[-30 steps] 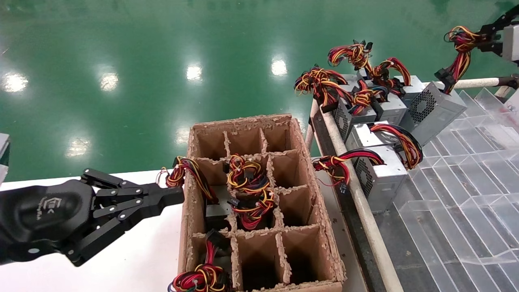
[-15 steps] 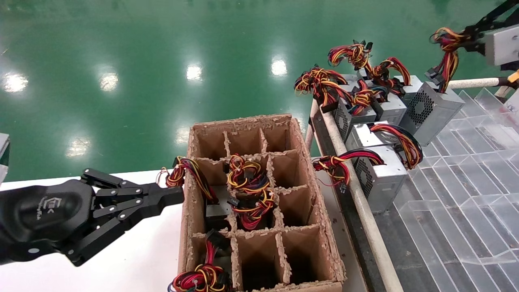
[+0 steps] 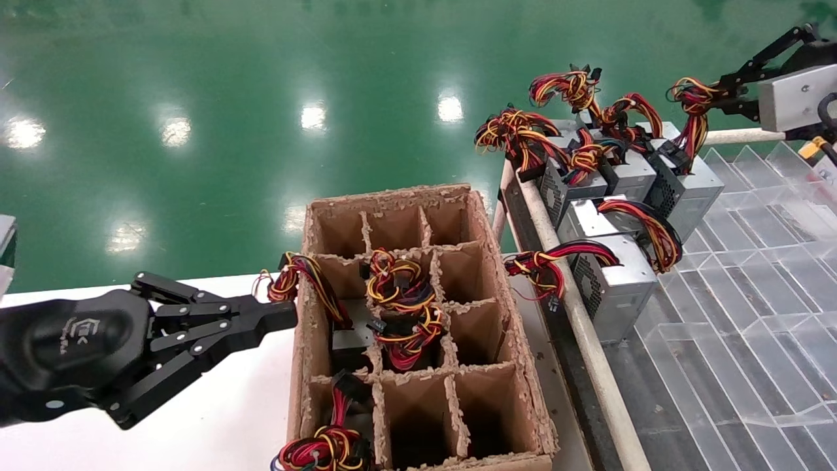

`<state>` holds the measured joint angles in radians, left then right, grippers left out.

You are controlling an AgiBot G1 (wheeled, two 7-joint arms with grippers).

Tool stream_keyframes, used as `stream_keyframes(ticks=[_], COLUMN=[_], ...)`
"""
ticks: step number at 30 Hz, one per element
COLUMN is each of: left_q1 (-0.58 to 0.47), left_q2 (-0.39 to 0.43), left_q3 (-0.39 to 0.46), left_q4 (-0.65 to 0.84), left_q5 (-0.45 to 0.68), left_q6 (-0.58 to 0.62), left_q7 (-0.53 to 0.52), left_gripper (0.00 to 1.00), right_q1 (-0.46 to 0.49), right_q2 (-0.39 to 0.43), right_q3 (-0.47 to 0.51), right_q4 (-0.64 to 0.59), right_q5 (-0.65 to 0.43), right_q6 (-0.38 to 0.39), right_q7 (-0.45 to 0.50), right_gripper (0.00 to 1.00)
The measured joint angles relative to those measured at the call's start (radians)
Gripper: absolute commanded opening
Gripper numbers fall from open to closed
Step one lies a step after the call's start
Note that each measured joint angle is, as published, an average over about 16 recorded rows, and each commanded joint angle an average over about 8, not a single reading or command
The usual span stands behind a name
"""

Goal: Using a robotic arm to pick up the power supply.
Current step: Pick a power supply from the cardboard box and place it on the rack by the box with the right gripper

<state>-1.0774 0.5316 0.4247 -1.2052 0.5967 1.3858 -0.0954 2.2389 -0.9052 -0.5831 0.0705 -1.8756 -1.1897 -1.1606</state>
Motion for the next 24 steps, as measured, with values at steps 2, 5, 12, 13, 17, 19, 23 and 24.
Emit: stream_keyframes(ticks=[2,5,12,13,17,19,23,24], left_q1=[0.0,0.0,0.0,0.0,0.0,0.0,0.0,0.0], left_q2=[0.0,0.0,0.0,0.0,0.0,0.0,0.0,0.0], left_q3=[0.0,0.0,0.0,0.0,0.0,0.0,0.0,0.0], left_q4=[0.0,0.0,0.0,0.0,0.0,0.0,0.0,0.0], left_q5=[0.0,0.0,0.0,0.0,0.0,0.0,0.0,0.0], left_q6=[0.0,0.0,0.0,0.0,0.0,0.0,0.0,0.0], left_q7=[0.0,0.0,0.0,0.0,0.0,0.0,0.0,0.0], left_gripper=[0.0,0.0,0.0,0.0,0.0,0.0,0.0,0.0], right_q1=[0.003,0.009,0.023,0.024,0.033,0.038,0.052,0.056], right_q2=[-0.004,-0.009,-0.021,-0.023,-0.026,-0.026,-0.021,-0.02], right_q3=[-0.001,-0.004,-0.014,-0.015,-0.021,-0.022,-0.019,-0.017], right_q4=[-0.008,-0.018,-0.037,-0.038,-0.046,-0.05,-0.059,-0.061], right_q5=[-0.002,-0.005,-0.02,-0.022,-0.029,-0.031,-0.026,-0.024], right_q6=[-0.003,-0.008,-0.017,-0.017,-0.023,-0.03,-0.058,-0.065], right_q7=[0.003,0.01,0.024,0.026,0.032,0.037,0.046,0.047], right_gripper=[0.77,1.0,1.0,1.0,1.0,1.0,1.0,1.0])
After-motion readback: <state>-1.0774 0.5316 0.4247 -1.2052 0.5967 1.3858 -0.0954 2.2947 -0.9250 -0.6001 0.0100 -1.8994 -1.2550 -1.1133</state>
